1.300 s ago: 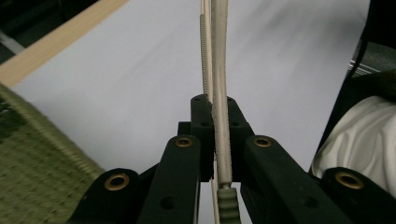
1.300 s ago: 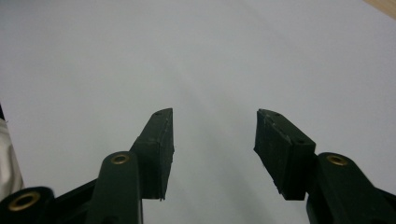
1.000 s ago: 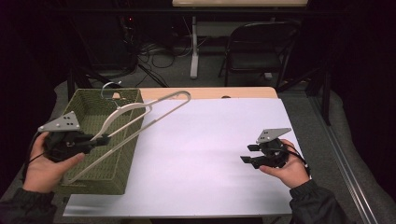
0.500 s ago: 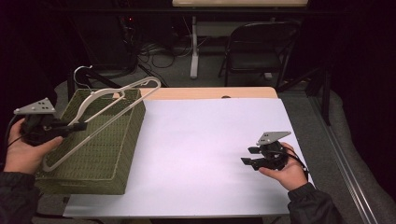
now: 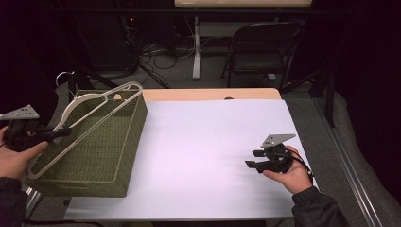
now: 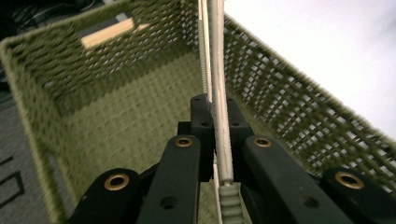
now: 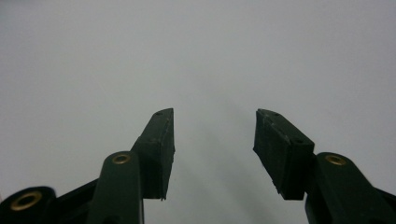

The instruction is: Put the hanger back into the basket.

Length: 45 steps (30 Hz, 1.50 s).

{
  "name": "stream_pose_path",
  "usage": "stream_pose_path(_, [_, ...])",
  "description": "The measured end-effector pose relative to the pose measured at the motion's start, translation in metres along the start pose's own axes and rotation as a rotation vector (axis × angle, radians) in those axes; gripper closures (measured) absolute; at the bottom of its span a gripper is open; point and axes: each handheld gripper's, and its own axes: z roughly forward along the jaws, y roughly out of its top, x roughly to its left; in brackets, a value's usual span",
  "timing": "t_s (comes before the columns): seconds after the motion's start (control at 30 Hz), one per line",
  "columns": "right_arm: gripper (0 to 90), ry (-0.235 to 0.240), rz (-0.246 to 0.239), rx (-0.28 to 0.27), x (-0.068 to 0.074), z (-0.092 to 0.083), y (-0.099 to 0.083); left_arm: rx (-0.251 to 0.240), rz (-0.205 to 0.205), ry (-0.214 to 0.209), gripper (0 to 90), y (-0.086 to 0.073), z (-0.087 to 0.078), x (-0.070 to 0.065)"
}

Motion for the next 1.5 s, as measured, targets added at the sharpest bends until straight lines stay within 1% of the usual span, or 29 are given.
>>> stream_pose_path(0.13, [47.5,0.001,0.005,-0.001,0.000,0.001,0.001,0.019,-0.013,0.007,87.1,-0.006,0.003,0.005])
stream_pose_path(0.27, [47.6,0.001,0.002,0.003,0.000,0.002,0.000,0.029,-0.023,0.010,87.0,-0.011,0.009,0.008])
stream_pose_path(0.43, [47.6,-0.001,0.013,0.001,0.000,0.002,-0.001,0.049,-0.021,0.012,86.9,-0.016,0.018,0.011])
stream_pose_path(0.47, [47.6,-0.002,0.011,0.008,-0.001,0.001,-0.002,0.049,-0.023,0.012,86.8,-0.017,0.020,0.011])
stream_pose_path(0.53, [47.6,0.001,0.014,0.000,-0.001,0.002,-0.003,0.049,-0.022,0.011,86.8,-0.019,0.023,0.011])
stream_pose_path(0.63, [47.6,0.003,0.013,0.006,-0.001,0.004,-0.004,0.074,-0.017,0.019,86.8,-0.022,0.031,0.012])
stream_pose_path(0.7, [47.6,0.001,0.016,0.007,0.000,0.004,-0.004,0.090,-0.012,0.015,86.8,-0.022,0.035,0.013])
stream_pose_path(0.77, [47.7,0.001,0.016,0.003,0.000,0.004,-0.003,0.084,-0.008,0.013,86.8,-0.020,0.039,0.013])
stream_pose_path(0.83, [47.8,0.000,0.018,0.001,0.000,0.004,-0.003,0.081,0.004,0.013,86.9,-0.018,0.042,0.013])
stream_pose_path(0.9, [47.8,0.001,0.019,0.005,0.000,0.004,-0.004,0.076,0.006,0.011,86.8,-0.016,0.045,0.013])
stream_pose_path(0.93, [47.8,0.001,0.019,0.005,0.000,0.005,-0.004,0.080,0.012,0.011,86.8,-0.015,0.046,0.014])
stream_pose_path(0.97, [47.8,0.000,0.018,0.016,-0.001,0.004,-0.004,0.081,0.013,0.011,86.9,-0.014,0.047,0.014])
stream_pose_path(1.0, [47.9,0.003,0.021,0.006,-0.001,0.004,-0.005,0.082,0.020,0.016,86.8,-0.013,0.049,0.014])
stream_pose_path(1.07, [48.0,0.002,0.025,0.005,-0.001,0.004,-0.005,0.084,0.024,0.017,86.8,-0.013,0.051,0.016])
stream_pose_path(1.17, [48.1,0.000,0.027,-0.001,-0.001,0.005,-0.007,0.086,0.019,0.016,86.8,-0.015,0.057,0.018])
stream_pose_path(1.27, [48.1,0.002,0.029,0.003,-0.002,0.004,-0.009,0.094,0.004,0.017,86.7,-0.021,0.060,0.022])
stream_pose_path(1.3, [48.2,0.001,0.031,0.008,-0.002,0.004,-0.009,0.105,-0.006,0.024,86.6,-0.023,0.061,0.023])
stream_pose_path(1.33, [48.2,0.002,0.033,0.004,-0.002,0.005,-0.010,0.120,-0.002,0.029,86.4,-0.024,0.061,0.024])
stream_pose_path(1.37, [48.1,0.003,0.034,0.002,-0.002,0.005,-0.011,0.147,0.005,0.042,86.0,-0.025,0.063,0.023])
stream_pose_path(1.4, [48.2,0.002,0.031,0.019,-0.003,0.004,-0.011,0.167,0.008,0.051,85.2,-0.026,0.064,0.023])
stream_pose_path(1.43, [48.2,0.003,0.032,0.019,-0.003,0.004,-0.011,0.187,0.002,0.054,84.3,-0.027,0.065,0.023])
stream_pose_path(1.47, [48.2,0.005,0.040,-0.001,-0.002,0.006,-0.012,0.203,-0.009,0.058,83.4,-0.028,0.067,0.024])
stream_pose_path(1.5, [48.3,0.004,0.039,-0.006,-0.002,0.006,-0.012,0.211,-0.019,0.066,82.4,-0.029,0.068,0.024])
